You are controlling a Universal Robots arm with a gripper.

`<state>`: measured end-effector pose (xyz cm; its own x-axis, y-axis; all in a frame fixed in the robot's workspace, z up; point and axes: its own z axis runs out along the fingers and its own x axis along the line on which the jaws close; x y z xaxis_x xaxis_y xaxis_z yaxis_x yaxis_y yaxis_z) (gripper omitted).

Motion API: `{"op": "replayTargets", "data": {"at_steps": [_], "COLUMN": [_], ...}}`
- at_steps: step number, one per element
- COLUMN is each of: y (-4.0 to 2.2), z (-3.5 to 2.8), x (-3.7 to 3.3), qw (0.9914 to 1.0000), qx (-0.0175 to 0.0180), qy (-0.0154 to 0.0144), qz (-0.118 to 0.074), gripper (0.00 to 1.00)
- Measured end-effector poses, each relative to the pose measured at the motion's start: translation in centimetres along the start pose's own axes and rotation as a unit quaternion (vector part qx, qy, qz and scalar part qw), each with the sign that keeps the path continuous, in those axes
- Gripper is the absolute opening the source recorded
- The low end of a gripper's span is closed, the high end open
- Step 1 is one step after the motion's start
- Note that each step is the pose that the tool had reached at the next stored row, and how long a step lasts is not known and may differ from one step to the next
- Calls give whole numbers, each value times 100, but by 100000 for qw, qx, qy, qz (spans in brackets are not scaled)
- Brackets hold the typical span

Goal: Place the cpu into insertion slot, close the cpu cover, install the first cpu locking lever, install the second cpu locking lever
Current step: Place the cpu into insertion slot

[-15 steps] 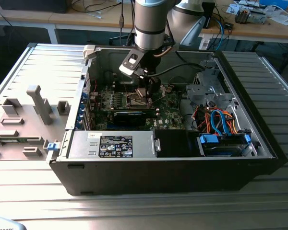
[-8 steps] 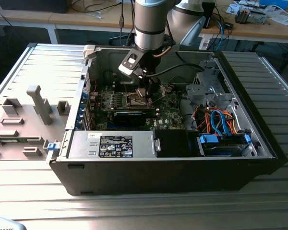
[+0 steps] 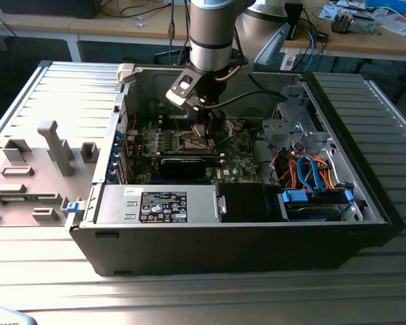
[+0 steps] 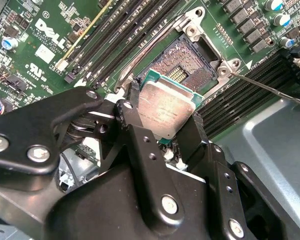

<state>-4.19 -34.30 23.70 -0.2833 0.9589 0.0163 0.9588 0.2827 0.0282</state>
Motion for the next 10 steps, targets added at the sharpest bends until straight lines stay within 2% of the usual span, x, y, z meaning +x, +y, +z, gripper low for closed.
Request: {"op": "replayTargets", "data": {"at_steps": [10], "y": [0], "z": [11], "x": [2], "qw": [99964], "qx": [-45], "qy": [-77], "qz": [2671], "gripper": [54]}}
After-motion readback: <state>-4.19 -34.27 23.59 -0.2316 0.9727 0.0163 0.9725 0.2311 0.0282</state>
